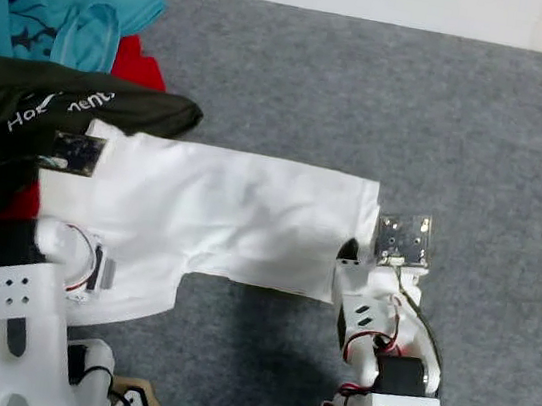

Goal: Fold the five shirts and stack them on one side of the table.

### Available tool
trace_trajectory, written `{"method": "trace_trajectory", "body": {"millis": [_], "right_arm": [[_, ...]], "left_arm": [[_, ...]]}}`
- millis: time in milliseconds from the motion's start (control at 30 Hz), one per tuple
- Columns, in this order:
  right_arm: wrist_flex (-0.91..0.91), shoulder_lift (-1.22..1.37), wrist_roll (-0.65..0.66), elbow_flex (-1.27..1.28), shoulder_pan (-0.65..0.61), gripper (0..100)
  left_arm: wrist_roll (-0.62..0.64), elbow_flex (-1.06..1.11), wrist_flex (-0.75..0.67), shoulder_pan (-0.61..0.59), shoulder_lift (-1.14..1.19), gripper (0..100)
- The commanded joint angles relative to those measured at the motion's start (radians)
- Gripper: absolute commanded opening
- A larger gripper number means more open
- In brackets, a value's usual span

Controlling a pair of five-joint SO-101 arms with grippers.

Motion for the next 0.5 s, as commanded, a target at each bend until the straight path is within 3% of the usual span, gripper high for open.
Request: {"method": "trace_trajectory", "body": {"millis": [0, 233, 467], "right_arm": [[0.007, 0.01, -0.014, -0.027, -0.018, 15.1], [0.162, 0.012, -0.063, -0.189, -0.038, 15.1], [0.372, 0.013, -0.072, -0.328, -0.329, 15.1]], "left_arm": [[-0.006, -0.012, 0.003, -0.022, -0.013, 36], [-0.006, -0.151, -0.003, -0.082, -0.002, 25], [0.074, -0.16, -0.044, -0.104, 0.12, 19]]}}
